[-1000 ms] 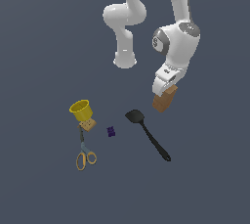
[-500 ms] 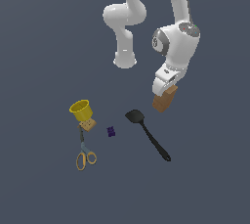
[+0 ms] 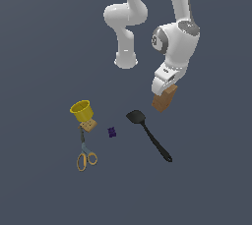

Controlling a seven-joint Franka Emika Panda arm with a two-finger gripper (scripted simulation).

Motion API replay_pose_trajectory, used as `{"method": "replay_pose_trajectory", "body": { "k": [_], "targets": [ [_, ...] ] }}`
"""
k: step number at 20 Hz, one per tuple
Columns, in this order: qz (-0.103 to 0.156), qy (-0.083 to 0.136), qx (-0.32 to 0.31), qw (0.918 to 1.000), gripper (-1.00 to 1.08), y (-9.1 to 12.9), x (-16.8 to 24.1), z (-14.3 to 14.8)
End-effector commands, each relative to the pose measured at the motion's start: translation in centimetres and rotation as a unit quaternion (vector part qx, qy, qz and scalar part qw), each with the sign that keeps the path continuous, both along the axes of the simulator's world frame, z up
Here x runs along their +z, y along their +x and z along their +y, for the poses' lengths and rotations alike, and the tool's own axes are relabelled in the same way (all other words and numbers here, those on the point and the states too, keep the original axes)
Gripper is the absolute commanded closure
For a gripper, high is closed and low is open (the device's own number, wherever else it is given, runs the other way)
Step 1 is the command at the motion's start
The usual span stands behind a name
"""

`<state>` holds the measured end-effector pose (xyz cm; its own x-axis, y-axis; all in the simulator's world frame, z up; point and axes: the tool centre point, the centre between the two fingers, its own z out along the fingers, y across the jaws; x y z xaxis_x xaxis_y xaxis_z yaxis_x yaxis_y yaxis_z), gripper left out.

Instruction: Pick up a designated object from a clutter of objects.

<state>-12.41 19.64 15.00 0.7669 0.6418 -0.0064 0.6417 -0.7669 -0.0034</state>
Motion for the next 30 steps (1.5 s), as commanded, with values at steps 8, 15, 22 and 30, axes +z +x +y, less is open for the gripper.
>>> {"method": "replay_pose_trajectory", "body": {
  "k": [8,15,22,30],
  "targets": [
    [-0.003,0.003,0.000,1.0000,1.08,1.0,4.8,-4.2],
    [-0.003,0.004,0.000,1.0000,1.08,1.9,10.4,-9.6],
    [-0.003,0.004,0.000,1.0000,1.08,3.1,16.5,-15.7],
    [-0.003,0.002,-0.001,1.0000,1.08,4.6,23.5,-22.6]
  ]
}}
